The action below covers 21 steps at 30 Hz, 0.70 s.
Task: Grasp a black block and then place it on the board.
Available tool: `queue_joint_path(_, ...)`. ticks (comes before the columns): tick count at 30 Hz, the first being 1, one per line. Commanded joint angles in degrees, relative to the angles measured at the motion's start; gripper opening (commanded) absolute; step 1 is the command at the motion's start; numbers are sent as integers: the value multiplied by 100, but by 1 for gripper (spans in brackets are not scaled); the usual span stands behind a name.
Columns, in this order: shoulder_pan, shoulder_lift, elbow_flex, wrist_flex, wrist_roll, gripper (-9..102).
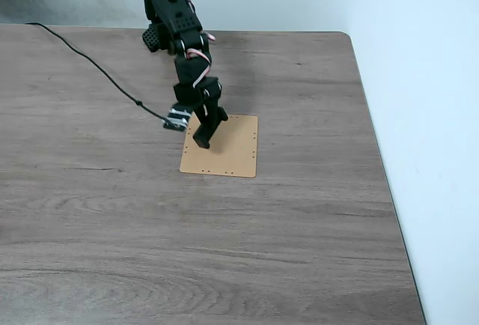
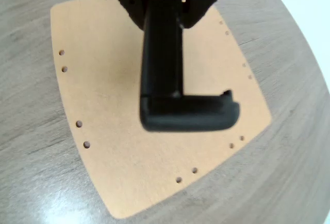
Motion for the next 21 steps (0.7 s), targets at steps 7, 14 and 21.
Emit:
queue_joint_path(7, -229, -193, -290, -220, -70, 0)
queue_joint_path(14, -264, -237, -97, -501, -35, 11)
queue_joint_path(21, -237, -281, -70, -571, -88, 19)
